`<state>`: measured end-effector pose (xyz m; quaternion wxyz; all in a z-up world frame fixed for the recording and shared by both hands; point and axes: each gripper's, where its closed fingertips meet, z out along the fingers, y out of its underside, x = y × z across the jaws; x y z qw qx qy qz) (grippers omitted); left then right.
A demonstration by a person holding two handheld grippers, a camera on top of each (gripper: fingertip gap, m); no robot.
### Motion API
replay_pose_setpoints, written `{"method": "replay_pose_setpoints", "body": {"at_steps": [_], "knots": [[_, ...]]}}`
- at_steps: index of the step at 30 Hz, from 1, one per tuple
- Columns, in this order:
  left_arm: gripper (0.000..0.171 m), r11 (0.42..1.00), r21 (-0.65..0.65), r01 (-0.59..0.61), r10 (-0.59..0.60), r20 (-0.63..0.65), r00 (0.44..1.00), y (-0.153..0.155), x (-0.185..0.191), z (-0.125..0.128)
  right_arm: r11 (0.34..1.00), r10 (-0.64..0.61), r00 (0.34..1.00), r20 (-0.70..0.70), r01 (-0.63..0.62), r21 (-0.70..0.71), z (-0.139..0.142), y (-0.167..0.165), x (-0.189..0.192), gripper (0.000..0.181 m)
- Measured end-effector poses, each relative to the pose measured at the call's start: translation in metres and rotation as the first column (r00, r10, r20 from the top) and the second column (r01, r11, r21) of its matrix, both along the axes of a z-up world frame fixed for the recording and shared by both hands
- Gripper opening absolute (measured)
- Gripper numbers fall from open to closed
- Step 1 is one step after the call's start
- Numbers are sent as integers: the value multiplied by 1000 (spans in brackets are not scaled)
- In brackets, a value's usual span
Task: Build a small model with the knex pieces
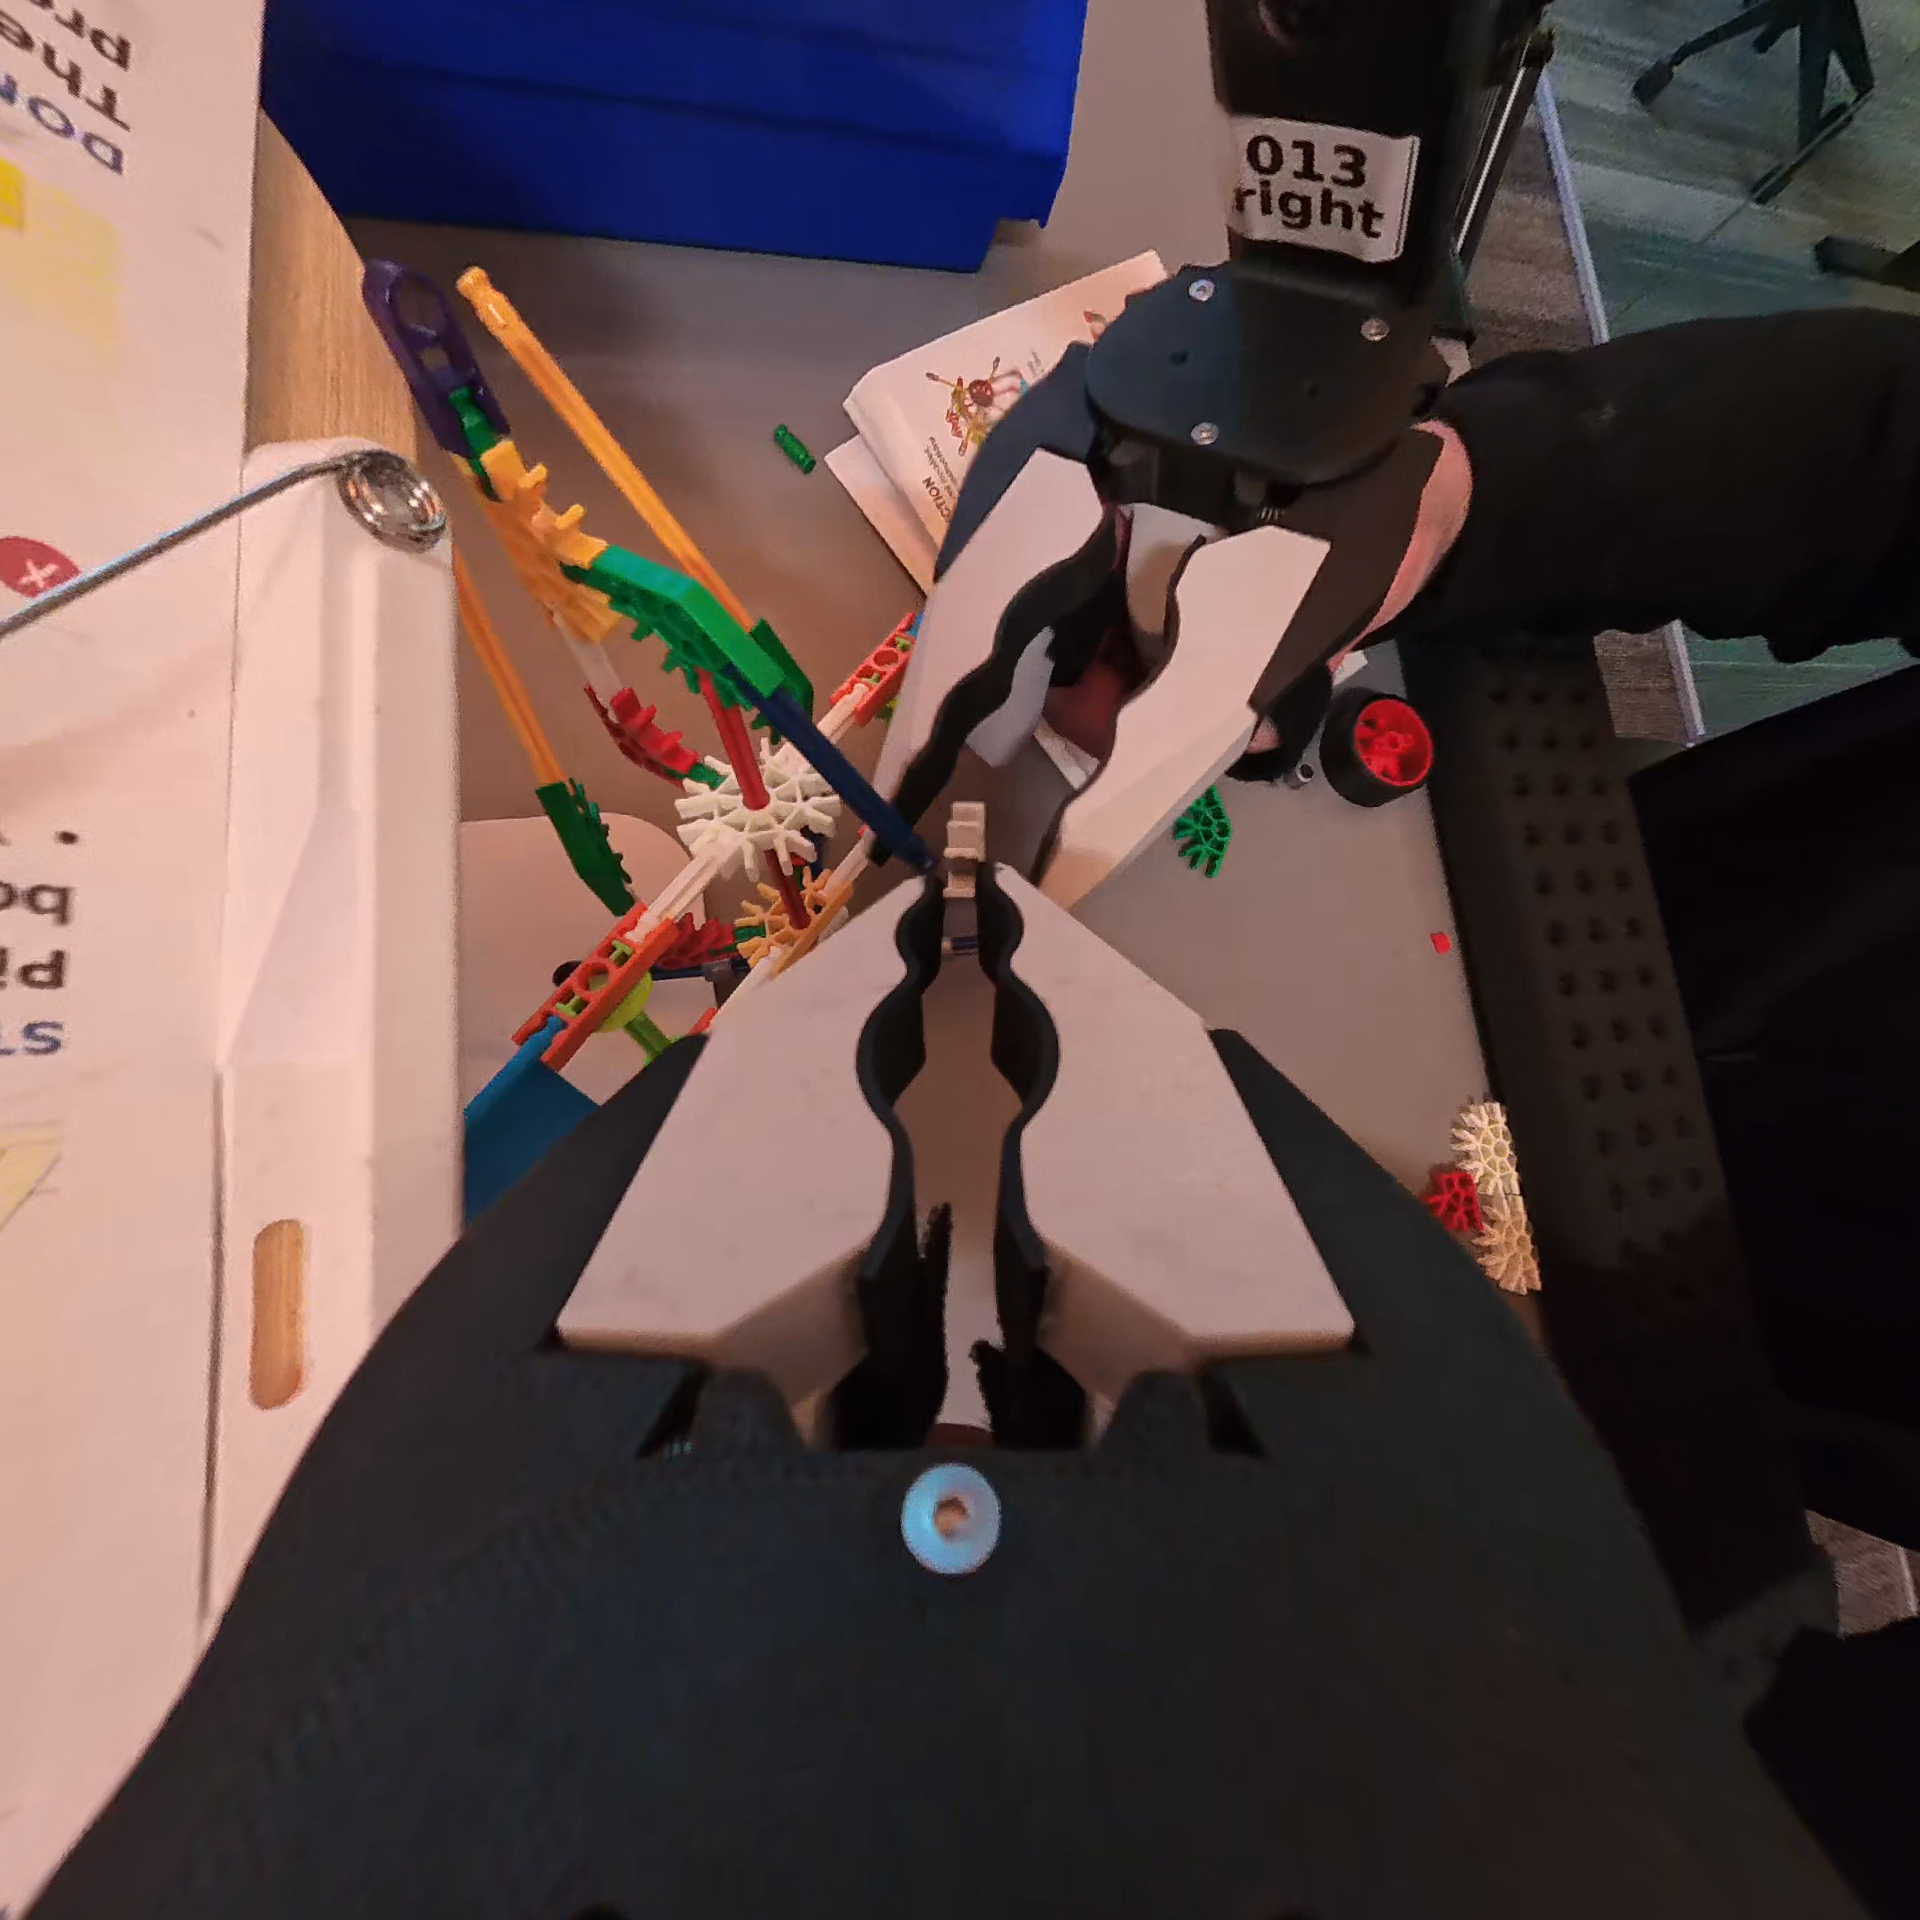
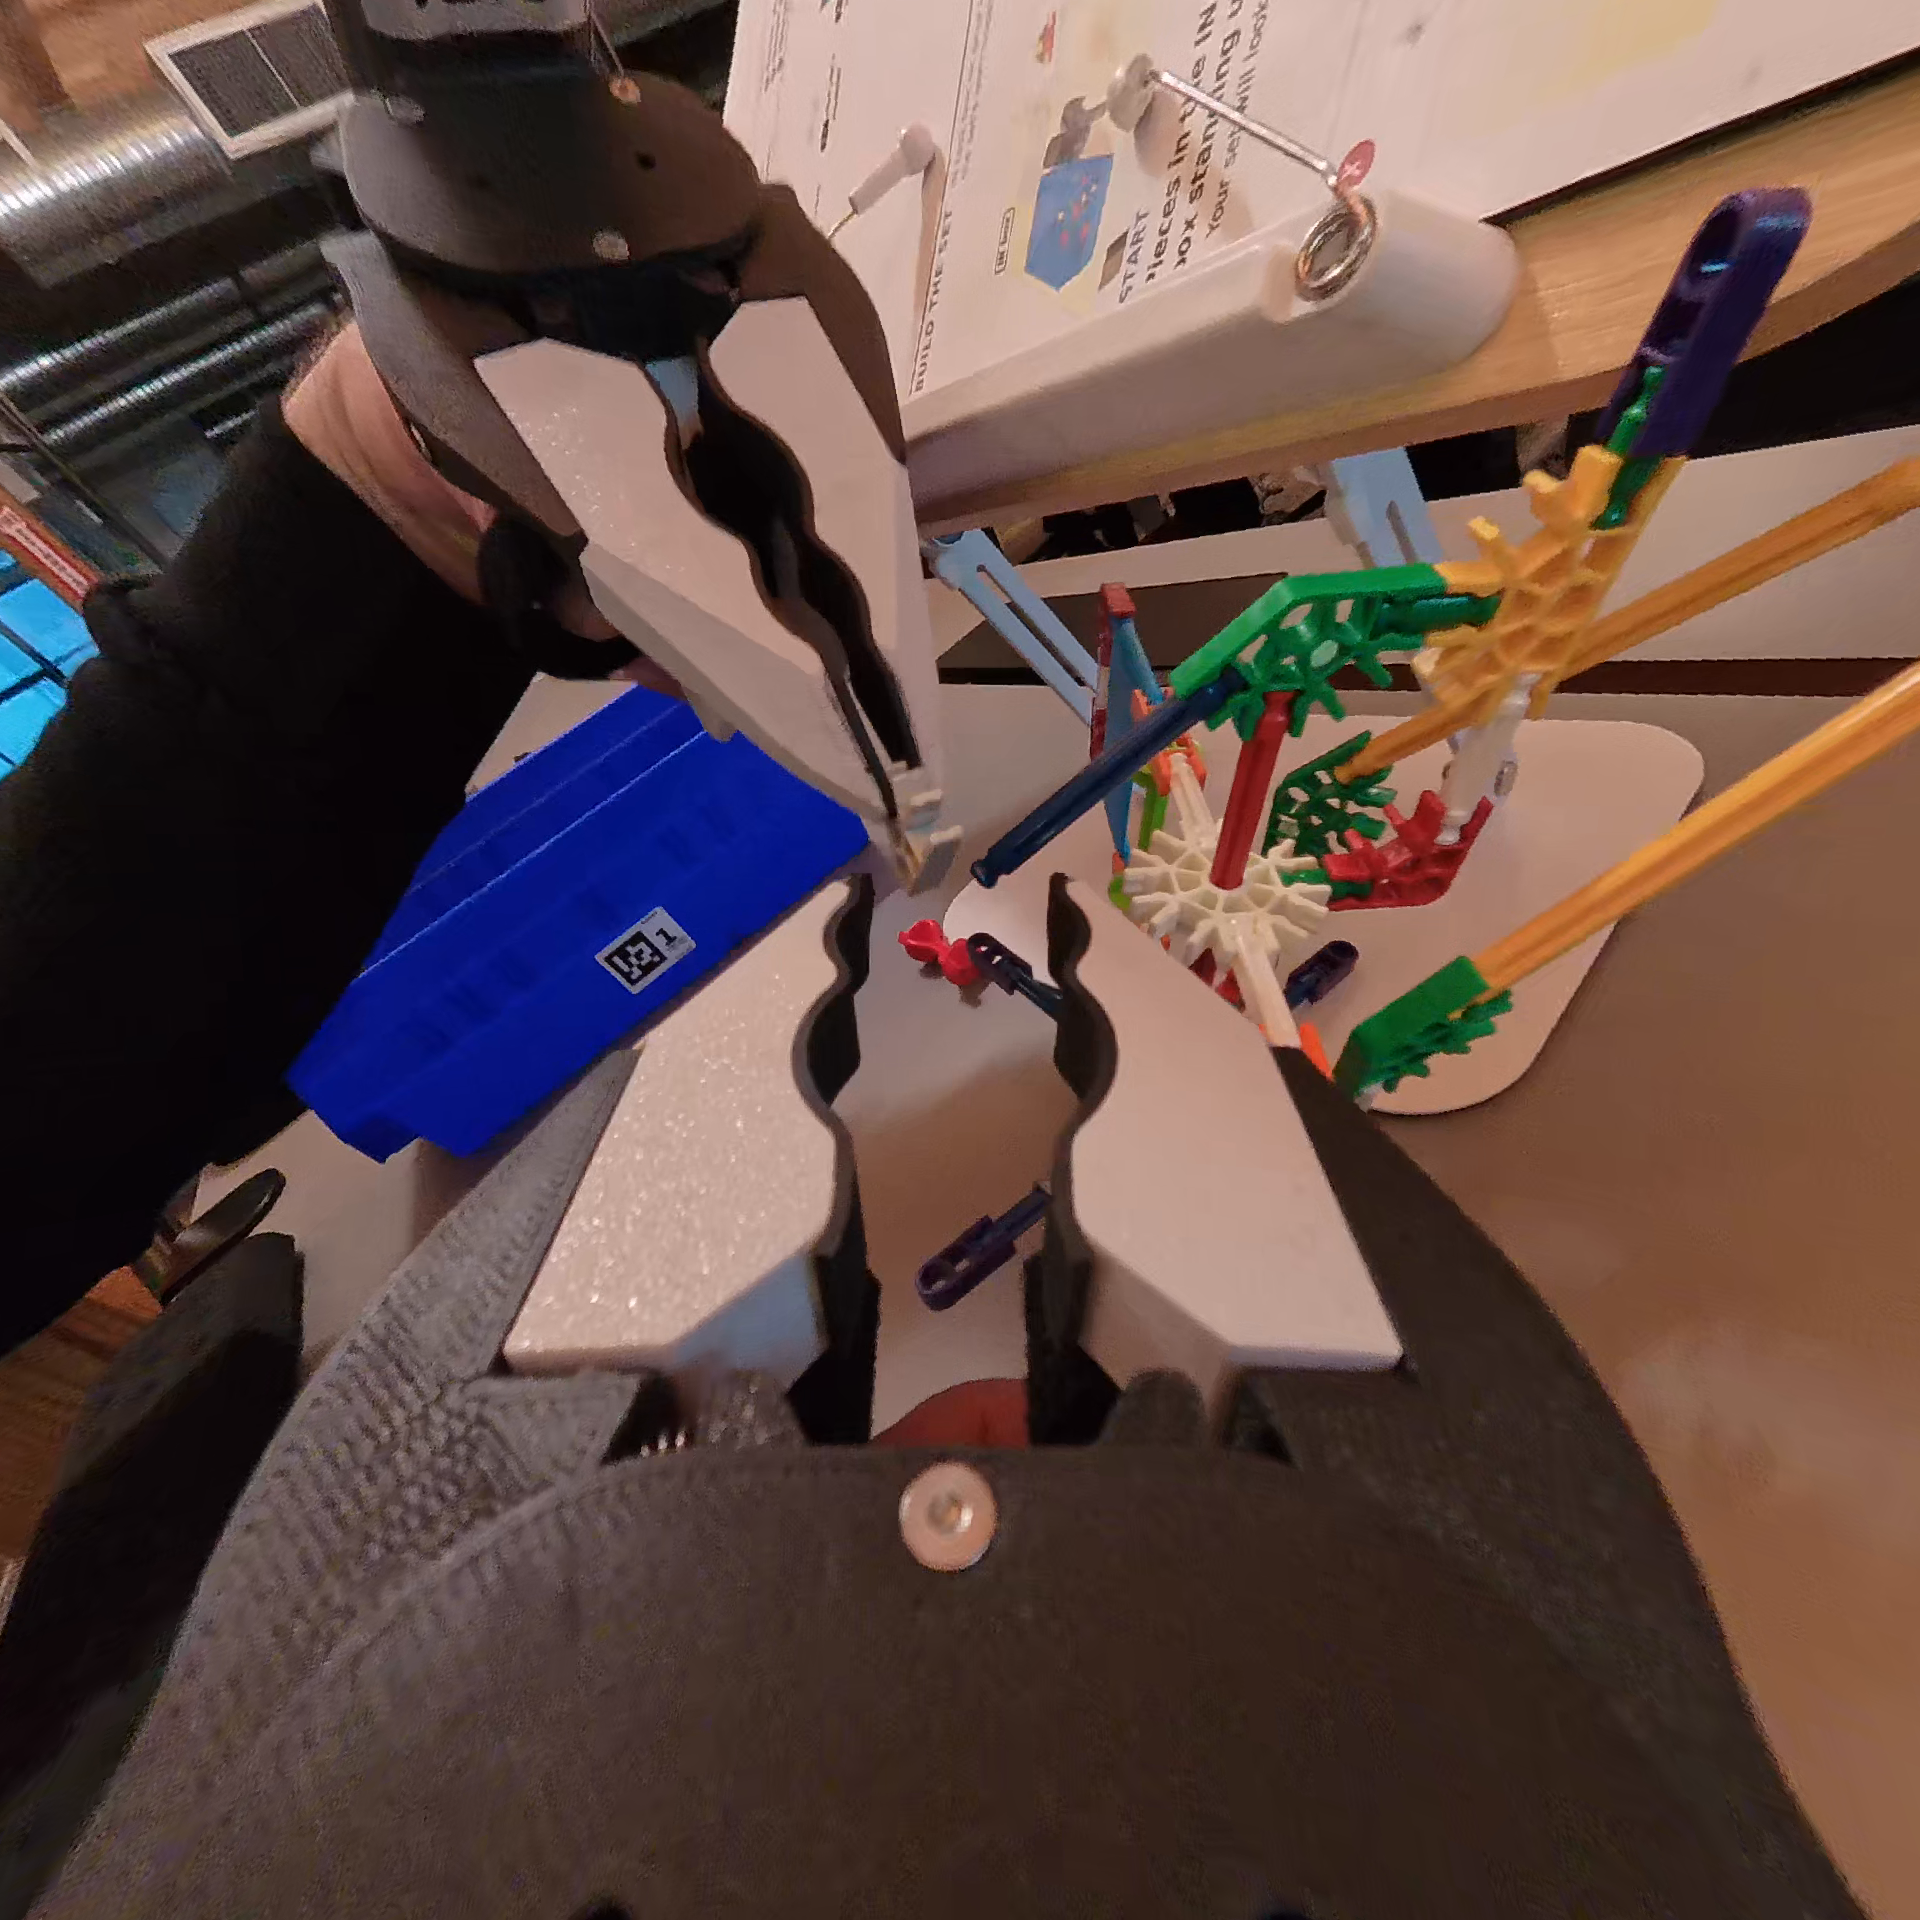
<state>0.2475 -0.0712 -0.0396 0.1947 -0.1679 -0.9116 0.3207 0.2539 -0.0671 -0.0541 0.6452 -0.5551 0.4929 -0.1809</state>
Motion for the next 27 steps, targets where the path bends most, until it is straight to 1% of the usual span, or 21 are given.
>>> {"method": "replay_pose_setpoints", "body": {"at_steps": [4, 7, 9, 17, 23, 26, 27], "knots": [[3, 999, 27, -23, 22, 13, 1000, 0, -1, -11, 1000, 2, 1000, 5, -2, -2, -1, -2, -1, 32], [3, 999, 17, -52, 52, -12, 999, -2, 1, -12, 1000, 4, 1000, 19, -4, -15, 0, 0, -1, 32], [3, 997, 16, -70, 70, -20, 997, -1, 4, -12, 1000, 4, 1000, 22, -3, -17, 1, 1, 0, 27], [3, 994, 1, -110, 110, -45, 993, -3, 9, -10, 1000, -3, 1000, 16, 2, 10, 0, 0, 2, 28], [3, 991, -11, -136, 135, -57, 989, -7, 10, -9, 1000, -13, 1000, 14, 13, 18, 0, -2, 5, 22], [3, 988, -14, -153, 152, -60, 987, -8, 11, -9, 999, -31, 999, 20, 31, 16, 0, -6, 7, 12], [3, 987, -18, -158, 156, -63, 986, -9, 11, -9, 999, -31, 999, 20, 31, 18, 0, -6, 7, 12]]}}
